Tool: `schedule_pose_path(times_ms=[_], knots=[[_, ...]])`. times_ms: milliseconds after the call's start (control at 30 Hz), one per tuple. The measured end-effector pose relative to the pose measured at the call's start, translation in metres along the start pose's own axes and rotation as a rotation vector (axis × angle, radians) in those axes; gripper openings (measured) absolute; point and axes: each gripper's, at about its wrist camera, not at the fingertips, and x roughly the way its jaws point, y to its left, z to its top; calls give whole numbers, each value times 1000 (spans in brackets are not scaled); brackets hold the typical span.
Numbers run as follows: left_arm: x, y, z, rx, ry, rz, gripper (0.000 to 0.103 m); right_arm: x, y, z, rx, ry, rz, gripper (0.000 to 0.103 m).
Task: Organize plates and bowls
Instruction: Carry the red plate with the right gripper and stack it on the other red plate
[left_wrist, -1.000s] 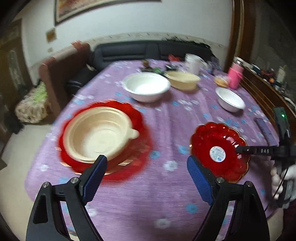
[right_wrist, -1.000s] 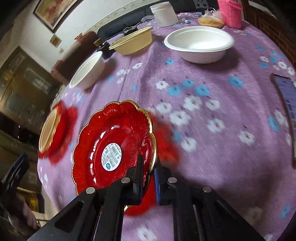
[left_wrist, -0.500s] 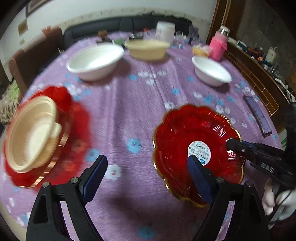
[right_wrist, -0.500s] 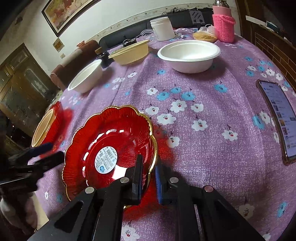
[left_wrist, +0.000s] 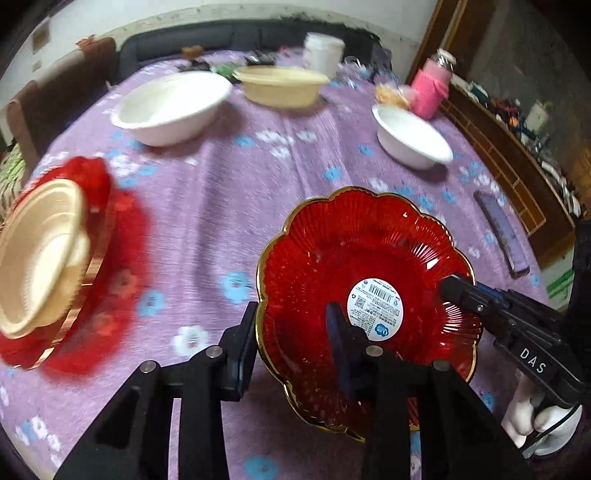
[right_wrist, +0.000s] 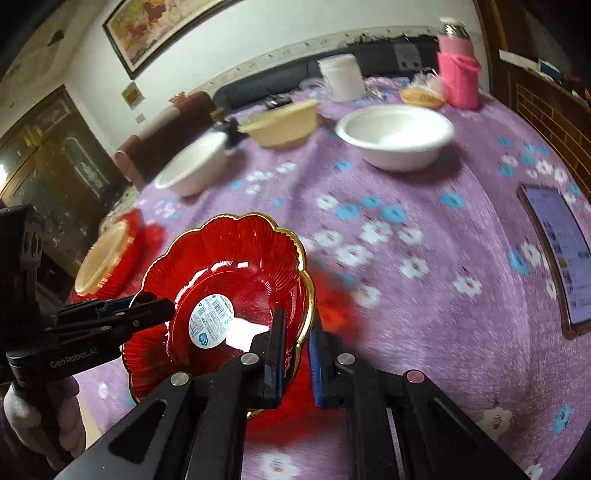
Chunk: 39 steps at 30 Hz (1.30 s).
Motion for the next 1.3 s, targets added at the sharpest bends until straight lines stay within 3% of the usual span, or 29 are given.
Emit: schedule_pose_path(times_ms=[200, 333, 533, 700, 867, 1000, 1133, 1233, 1300], knots=[[-53, 52, 2, -64, -110, 87, 35, 15, 66, 31, -74, -12, 99, 13], [-79, 111, 7, -138, -155, 204, 35, 46, 133, 53, -154, -2, 174, 13], [-87, 189, 15, -231, -159, 361, 35, 105, 216, 79, -235, 59, 217, 13], [-66, 229, 20, -262, -120, 409, 35, 143, 249, 89, -289, 83, 168, 13], [-56, 234, 22, -213, -126, 444, 40, 159, 255, 87, -313, 82, 124, 13], [-61, 225, 20, -176, -161, 441, 60, 156, 257, 81, -330, 55, 85, 17], [-68, 216, 17, -168, -171, 398, 61, 148, 258, 77, -370, -5, 11, 19], [-79, 211, 14, -177, -197, 392, 65, 141, 259, 74, -388, -59, 12, 33], [-89, 209, 11, -189, -221, 393, 68, 132, 260, 72, -390, -104, 20, 49]])
